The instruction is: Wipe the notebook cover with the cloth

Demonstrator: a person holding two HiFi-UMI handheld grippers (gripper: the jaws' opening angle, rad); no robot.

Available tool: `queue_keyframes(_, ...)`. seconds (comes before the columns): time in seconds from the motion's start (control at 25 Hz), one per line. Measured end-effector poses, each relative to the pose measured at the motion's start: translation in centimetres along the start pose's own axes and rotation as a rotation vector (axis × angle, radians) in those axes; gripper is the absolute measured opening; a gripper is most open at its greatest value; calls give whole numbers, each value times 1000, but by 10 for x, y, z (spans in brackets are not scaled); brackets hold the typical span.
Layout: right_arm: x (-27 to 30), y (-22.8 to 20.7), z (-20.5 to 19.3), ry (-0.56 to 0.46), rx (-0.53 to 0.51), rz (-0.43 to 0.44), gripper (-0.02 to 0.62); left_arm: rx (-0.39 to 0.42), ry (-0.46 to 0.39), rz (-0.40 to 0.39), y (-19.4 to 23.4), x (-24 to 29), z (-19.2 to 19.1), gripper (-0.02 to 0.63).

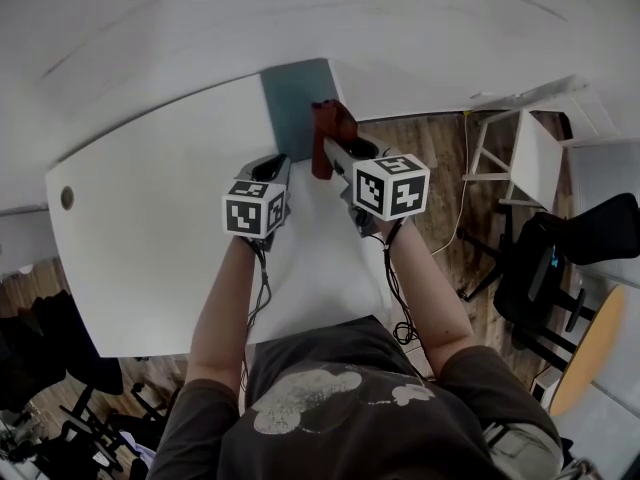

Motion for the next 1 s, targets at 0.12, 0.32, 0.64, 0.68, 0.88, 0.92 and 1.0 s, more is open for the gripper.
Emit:
queue_keyframes(0.12, 3, 0, 1, 5, -4, 11, 106, -5, 5, 11, 1, 1, 0, 8)
queue_keyframes(0.32, 12, -1, 1, 18, -18, 31, 106, -7, 15, 26, 5, 5, -3, 8)
queue_keyframes(0.64, 34, -5, 26, 8, -54, 75, 106, -13, 25, 38, 7, 7, -2, 6)
queue_keyframes(0.68, 39, -5, 32, 9, -69, 84, 106, -15, 27, 38, 7, 8, -2, 6)
queue_keyframes(0.88, 72, -2, 56, 39, -150, 115, 106, 13, 40, 47, 6, 7, -1, 6)
queue_keyframes(0.92, 79, -3, 59, 47, -162, 115, 106, 12, 41, 46, 6, 7, 0, 6)
queue_keyframes(1.0, 93, -4, 65, 60, -178, 116, 106, 5, 41, 42, 7, 7, 0, 6)
Point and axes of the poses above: the fingertips, and each gripper's own axes: x forward along the fingers, y to its left, z out of its top, the point moved 5 cm from there along -x, backward along the fingers, and after that the axes turned 10 degrees about -x, right-handed, at the moved point
